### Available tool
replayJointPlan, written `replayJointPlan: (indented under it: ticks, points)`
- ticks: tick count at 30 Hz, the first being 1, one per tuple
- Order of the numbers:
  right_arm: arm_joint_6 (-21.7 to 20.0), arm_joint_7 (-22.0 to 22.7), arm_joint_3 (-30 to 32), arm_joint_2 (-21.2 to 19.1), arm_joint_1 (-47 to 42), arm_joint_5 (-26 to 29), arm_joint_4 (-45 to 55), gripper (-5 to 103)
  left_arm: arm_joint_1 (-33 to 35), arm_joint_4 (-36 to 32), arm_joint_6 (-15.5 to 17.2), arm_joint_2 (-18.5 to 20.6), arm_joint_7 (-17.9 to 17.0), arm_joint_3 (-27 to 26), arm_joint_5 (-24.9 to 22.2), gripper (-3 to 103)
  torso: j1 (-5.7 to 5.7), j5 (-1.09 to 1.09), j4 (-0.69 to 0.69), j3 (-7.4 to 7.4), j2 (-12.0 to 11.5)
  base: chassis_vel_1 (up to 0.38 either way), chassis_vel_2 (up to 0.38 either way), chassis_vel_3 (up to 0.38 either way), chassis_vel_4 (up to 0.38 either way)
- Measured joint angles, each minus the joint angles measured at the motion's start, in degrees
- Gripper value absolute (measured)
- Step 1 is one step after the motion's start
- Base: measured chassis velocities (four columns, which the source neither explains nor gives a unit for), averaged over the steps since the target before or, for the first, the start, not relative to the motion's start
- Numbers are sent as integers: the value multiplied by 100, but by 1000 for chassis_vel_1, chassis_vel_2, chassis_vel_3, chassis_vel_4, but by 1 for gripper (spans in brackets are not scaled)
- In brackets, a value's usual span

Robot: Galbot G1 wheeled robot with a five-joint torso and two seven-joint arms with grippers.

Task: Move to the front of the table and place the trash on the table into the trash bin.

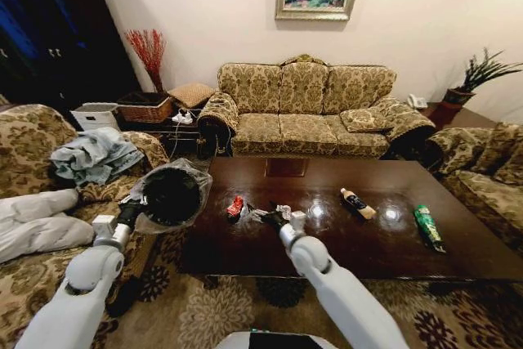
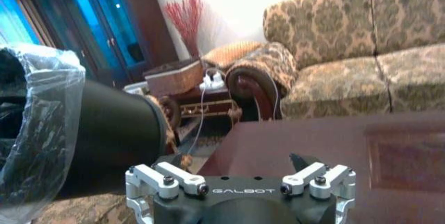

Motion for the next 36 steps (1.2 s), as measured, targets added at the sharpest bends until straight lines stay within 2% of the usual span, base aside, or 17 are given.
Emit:
replayJointPlan:
  ticks: [6, 17, 27, 29, 33, 36]
  points:
    - [123, -309, 335, -99, -536, -183, 241, 100, -146, 50, 0, -10, 0, 123, 0, 1, -7, 0, -3, -2, 2, 0, 0, 0, 0]
    - [216, -352, 445, -21, -721, -233, 250, 100, -150, 38, 0, -51, 0, 160, 19, 1, -3, 2, -2, -1, 1, 20, 16, -25, -27]
    - [350, -361, 476, -34, -716, -211, 167, 100, -141, 32, -4, -90, 11, 150, 20, 1, -3, -1, 0, -1, 1, 199, 189, -173, -181]
    - [433, -328, 446, -37, -658, -122, 91, 100, -148, 35, -6, -93, 13, 154, 22, 1, -5, 3, -1, -2, 1, 251, 256, -252, -237]
    - [399, -192, 391, 64, -361, 44, -234, 100, -162, 48, -8, -91, 12, 171, 25, 1, -5, -4, 0, -2, 1, 156, 169, -171, -163]
    - [311, -43, 389, 371, 142, 58, -847, 100, -159, 48, -7, -114, 11, 203, 34, 1, -3, -2, 3, -1, 1, 94, 39, -31, -47]
